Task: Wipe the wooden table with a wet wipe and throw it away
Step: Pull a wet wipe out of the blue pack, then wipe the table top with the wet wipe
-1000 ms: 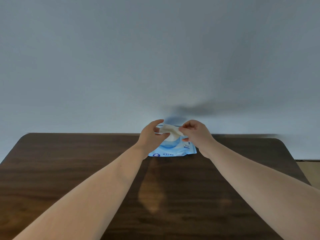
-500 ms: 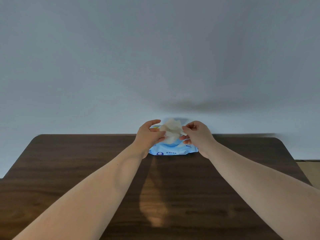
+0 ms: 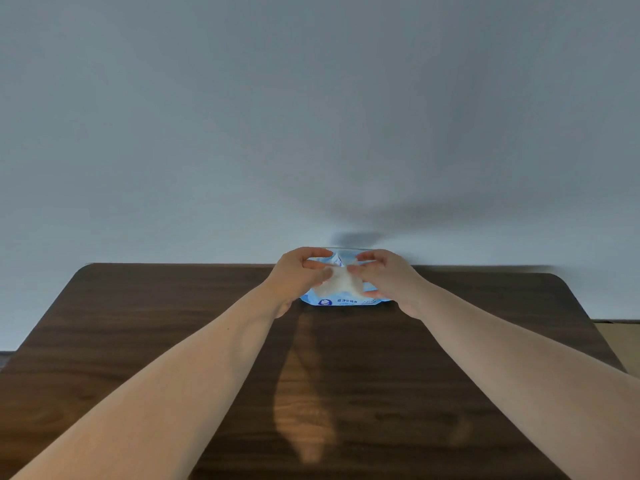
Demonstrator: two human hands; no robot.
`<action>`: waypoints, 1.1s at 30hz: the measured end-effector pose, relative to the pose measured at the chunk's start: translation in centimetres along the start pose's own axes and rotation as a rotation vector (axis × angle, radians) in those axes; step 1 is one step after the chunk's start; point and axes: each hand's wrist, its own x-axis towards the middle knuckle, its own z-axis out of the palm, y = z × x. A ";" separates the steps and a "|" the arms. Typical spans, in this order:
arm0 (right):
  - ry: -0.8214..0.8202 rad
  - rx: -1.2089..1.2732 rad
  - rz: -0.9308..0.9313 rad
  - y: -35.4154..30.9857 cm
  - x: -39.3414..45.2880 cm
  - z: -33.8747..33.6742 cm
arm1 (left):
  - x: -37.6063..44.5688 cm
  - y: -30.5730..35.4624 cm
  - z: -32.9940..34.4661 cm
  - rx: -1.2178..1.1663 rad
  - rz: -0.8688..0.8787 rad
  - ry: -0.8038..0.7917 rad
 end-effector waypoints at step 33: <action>0.096 -0.412 -0.335 -0.3 3.6 19.3 | -8.4 -10.0 -17.0 0.381 -0.215 0.127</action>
